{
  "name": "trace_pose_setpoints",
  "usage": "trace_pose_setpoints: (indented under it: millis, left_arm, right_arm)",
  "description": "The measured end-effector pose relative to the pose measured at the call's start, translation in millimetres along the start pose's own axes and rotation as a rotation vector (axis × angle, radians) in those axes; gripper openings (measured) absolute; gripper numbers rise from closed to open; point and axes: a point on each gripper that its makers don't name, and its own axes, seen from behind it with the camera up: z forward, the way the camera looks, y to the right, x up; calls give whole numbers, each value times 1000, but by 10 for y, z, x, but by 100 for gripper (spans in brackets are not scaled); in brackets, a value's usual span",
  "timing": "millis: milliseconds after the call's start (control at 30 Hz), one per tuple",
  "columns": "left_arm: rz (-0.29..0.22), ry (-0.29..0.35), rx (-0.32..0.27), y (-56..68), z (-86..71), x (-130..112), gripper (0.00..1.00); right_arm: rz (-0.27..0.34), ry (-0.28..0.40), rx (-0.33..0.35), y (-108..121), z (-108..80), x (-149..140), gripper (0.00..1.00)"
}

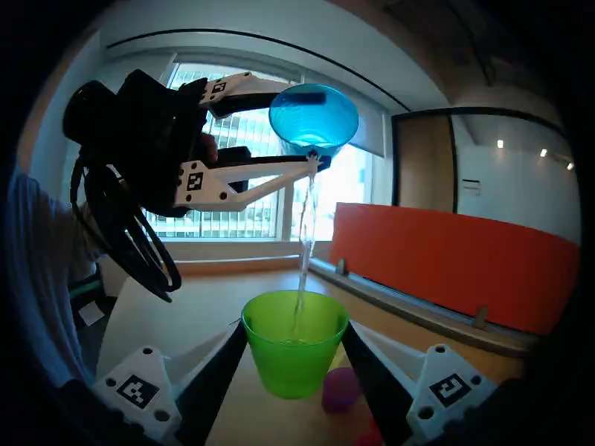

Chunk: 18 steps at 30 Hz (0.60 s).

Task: Pour water

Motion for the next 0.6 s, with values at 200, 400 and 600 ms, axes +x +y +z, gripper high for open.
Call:
trace_pose_setpoints:
  millis: [200, 400, 600]
  left_arm:
    - [35, 1, 8, -15, -1, 0, 86]
    - [70, 6, 10, -22, 14, 20, 86]
    - [115, 12, 15, -33, 17, 52, 86]
  right_arm:
    - [0, 2, -1, 10, 3, 2, 90]
    - [-2, 5, -3, 20, 2, 23, 91]
    - [-5, 11, -5, 28, -7, 46, 91]
